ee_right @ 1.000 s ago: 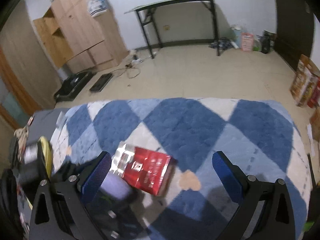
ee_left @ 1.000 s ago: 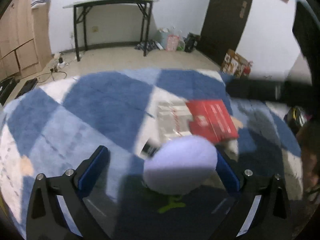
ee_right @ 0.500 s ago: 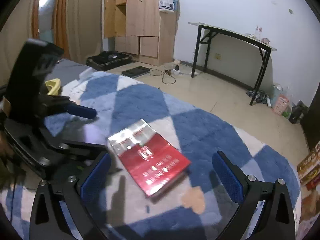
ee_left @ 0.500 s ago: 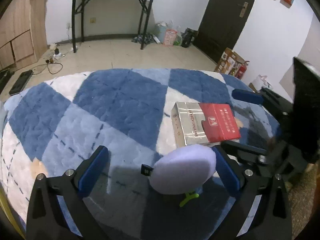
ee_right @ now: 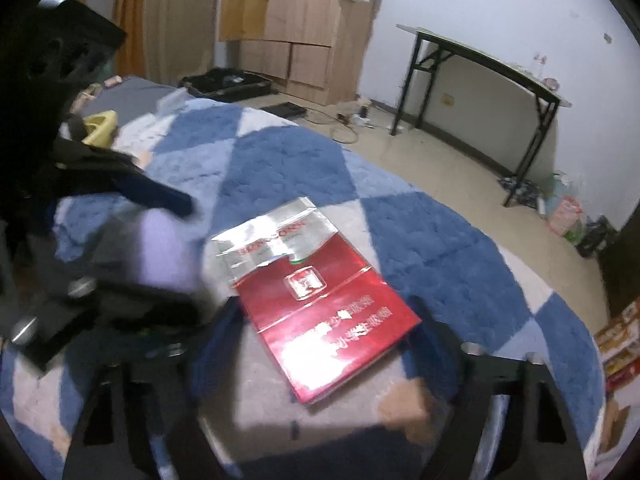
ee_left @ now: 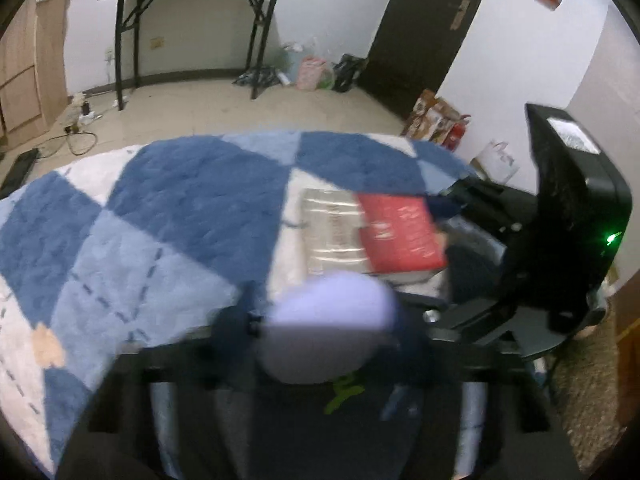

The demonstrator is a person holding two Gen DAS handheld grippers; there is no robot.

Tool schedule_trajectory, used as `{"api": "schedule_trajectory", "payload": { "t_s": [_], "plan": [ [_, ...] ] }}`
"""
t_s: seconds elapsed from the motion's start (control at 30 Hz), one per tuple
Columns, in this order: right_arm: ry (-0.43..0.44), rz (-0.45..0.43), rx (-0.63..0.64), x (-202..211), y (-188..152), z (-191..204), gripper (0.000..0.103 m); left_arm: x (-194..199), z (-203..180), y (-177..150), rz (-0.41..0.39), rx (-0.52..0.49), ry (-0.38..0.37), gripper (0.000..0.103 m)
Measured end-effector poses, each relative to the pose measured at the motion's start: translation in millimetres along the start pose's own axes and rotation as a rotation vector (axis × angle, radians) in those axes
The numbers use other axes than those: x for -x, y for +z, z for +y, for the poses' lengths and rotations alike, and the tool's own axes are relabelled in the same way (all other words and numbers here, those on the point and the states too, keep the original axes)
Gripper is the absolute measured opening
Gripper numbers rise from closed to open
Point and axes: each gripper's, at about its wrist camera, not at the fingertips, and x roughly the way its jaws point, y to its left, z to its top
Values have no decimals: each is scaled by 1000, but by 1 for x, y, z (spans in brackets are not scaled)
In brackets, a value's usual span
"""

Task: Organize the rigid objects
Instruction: 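Grasp the lavender foam ball with the left gripper while the right grasps the red-and-silver Hongqiqu box, then lift the foam ball and Hongqiqu box and carry them over the yellow tray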

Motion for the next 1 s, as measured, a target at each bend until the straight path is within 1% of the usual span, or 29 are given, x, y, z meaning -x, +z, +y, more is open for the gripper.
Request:
{"api": "schedule_trajectory", "payload": {
  "t_s": [0.07,0.13,0.2,0.27,0.3,0.33,0.4,0.47,0.5,0.53,0.57,0.63,0.67,0.73,0.77,0.9,0.93,0.97,1.0],
  "plan": [
    [20,-2,-2,0,-1,-1,70,-1,-7,-2,3,-51,27,54],
    [22,-2,-5,1,-1,-2,66,0,-11,-2,10,-57,36,54],
    [24,-3,-14,6,-2,-6,65,0,-13,-1,7,-63,46,55],
    [1,-14,-32,14,-6,-12,65,-5,-10,-3,15,-50,39,59],
    [-7,-20,-60,16,-7,-18,65,-10,-9,-4,28,-42,33,62],
    [-5,-16,-84,15,-8,-22,65,-13,-8,-5,31,-43,37,63],
    [-10,5,-81,9,-9,-20,65,-14,-11,-7,17,-59,57,63],
    [-30,16,-74,7,-7,-16,66,-13,-11,-7,16,-65,58,61],
    [-29,11,-79,7,-5,-16,68,-14,-10,-7,16,-64,55,61],
    [-23,9,-86,6,-4,-17,73,-14,-9,-7,14,-62,53,58],
    [-19,10,-97,3,-3,-19,75,-13,-8,-8,10,-60,56,56],
    [-11,15,-120,-2,-1,-22,76,-14,-8,-8,8,-62,61,56],
    [-13,18,-126,-4,-1,-23,75,-13,-9,-9,7,-70,67,56],
    [-34,12,-142,-5,2,-22,67,-15,-12,-9,3,-81,78,55],
    [-42,11,-149,-7,3,-22,66,-15,-12,-9,-1,-84,83,51],
    [-62,4,-156,-10,5,-18,64,-11,-9,-8,-23,-67,90,48],
    [-60,-1,-156,-9,5,-18,63,-10,-9,-8,-31,-64,98,48],
    [-74,16,-164,-8,5,-19,63,-7,-10,-8,-45,-68,118,48],
    [-74,10,-168,-7,5,-19,62,-4,-11,-7,-60,-75,138,47]
  ]
}}
